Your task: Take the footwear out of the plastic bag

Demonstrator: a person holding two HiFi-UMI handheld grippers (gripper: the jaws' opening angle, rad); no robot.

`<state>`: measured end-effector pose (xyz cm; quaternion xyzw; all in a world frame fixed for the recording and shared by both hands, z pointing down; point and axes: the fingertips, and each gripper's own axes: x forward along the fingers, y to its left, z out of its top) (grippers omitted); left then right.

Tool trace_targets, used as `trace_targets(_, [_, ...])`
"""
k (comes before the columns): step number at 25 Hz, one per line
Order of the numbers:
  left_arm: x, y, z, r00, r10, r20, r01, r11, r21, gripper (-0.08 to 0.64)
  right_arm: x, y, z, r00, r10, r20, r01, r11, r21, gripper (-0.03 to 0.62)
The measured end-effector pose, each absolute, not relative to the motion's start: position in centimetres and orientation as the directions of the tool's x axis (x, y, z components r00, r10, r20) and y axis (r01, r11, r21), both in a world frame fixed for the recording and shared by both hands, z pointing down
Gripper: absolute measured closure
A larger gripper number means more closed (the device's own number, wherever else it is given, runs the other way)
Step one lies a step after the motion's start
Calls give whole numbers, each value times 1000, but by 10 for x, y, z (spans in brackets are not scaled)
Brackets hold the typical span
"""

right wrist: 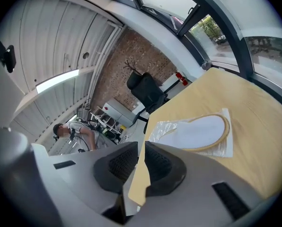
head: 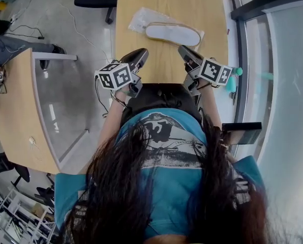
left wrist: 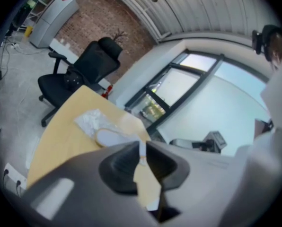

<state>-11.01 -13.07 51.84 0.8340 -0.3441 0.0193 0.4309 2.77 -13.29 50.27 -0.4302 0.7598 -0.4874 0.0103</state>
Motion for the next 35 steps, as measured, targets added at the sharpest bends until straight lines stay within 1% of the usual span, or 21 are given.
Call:
trace_targets(3, [-107,-123,522,786,-524,328,-570,-410,712,555,9,-117,506,-638,-635,435,-662,165,-731,549])
trace_targets(11, [-108,-96,534,822,-465,329,-534,-427,730,557,-23,-77,518,-642,-572,511,-711,194,-676,565])
trace_targets(17, [-112,-74,536,813,-486,322,-538,-412,735,557,-35,-56,523,-647,-529,549,-734,239,-635,569])
trace_targets(23, [-119,-57,533,786,-532,314,-555,-384,738,557,-44,-40,521,-670,-493,556,-729,292,-619,575])
trace_targets(30, [-95,-13,522,746,-593,303,-587,-371,720,557,-12,18,516,-698,-477,533,-706,335,-625,577])
trace_targets(35, [-70,33,514,723,-625,295,-598,-352,720,557,32,69,517,-684,-519,512,-707,302,-639,577])
